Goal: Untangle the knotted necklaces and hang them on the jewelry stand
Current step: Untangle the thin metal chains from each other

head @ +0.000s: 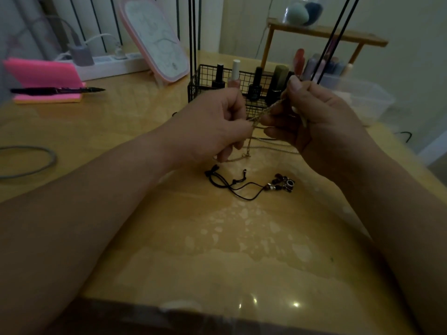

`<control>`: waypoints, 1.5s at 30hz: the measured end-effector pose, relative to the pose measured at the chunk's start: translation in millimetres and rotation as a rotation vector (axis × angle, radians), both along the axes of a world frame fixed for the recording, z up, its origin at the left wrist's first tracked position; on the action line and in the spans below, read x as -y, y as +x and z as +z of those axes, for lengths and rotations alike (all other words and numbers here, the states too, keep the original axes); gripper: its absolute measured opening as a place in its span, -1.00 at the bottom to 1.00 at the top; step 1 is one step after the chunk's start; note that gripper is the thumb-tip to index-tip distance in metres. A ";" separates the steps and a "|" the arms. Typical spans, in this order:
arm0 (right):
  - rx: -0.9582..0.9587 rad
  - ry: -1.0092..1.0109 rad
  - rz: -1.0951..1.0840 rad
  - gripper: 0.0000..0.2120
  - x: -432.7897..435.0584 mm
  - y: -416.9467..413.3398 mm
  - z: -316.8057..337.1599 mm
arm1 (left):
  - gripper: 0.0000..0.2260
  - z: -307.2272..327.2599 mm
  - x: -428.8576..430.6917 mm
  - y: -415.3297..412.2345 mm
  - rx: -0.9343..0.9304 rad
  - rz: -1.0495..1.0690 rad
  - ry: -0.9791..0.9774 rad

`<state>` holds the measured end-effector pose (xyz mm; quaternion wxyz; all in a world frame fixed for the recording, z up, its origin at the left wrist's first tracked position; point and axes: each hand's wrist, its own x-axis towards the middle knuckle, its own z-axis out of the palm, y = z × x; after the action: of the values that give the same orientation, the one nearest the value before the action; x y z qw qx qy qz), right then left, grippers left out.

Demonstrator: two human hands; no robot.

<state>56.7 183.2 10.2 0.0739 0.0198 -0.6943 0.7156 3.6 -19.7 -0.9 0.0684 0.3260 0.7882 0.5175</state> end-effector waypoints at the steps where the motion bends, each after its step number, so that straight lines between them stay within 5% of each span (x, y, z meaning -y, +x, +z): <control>1: -0.004 0.001 0.000 -0.76 0.4 0.1 0.0 | -0.89 -1.2 -0.4 -0.1 -0.013 -0.004 -0.027; 9: -0.040 0.063 0.003 -0.80 2.5 1.7 0.4 | -0.89 -3.3 -2.7 0.7 -0.082 -0.016 -0.080; 28: -0.060 0.020 -0.086 -0.77 -2.8 2.1 5.4 | -0.89 -2.2 -2.0 -8.6 -0.063 0.204 0.172; 35: -0.023 -0.027 -0.129 -0.79 0.4 1.2 6.2 | -0.43 4.2 -2.5 -3.3 0.054 0.240 0.140; 38: 0.005 0.127 -0.154 -0.74 1.3 -0.3 4.1 | -0.28 5.4 -2.3 -1.1 0.099 0.228 0.070; 42: 0.043 0.395 -0.123 -0.62 5.3 1.5 -0.7 | -0.23 5.3 -3.6 -4.5 0.243 0.188 0.101; 45: 0.126 0.265 -0.049 -0.66 5.6 2.3 -0.6 | -0.31 4.8 -1.6 -10.9 0.322 0.145 0.234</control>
<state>59.0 177.6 9.6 0.0442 -0.0324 -0.7863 0.6155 -7.3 -18.0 3.9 0.1180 0.1873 0.7229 0.6546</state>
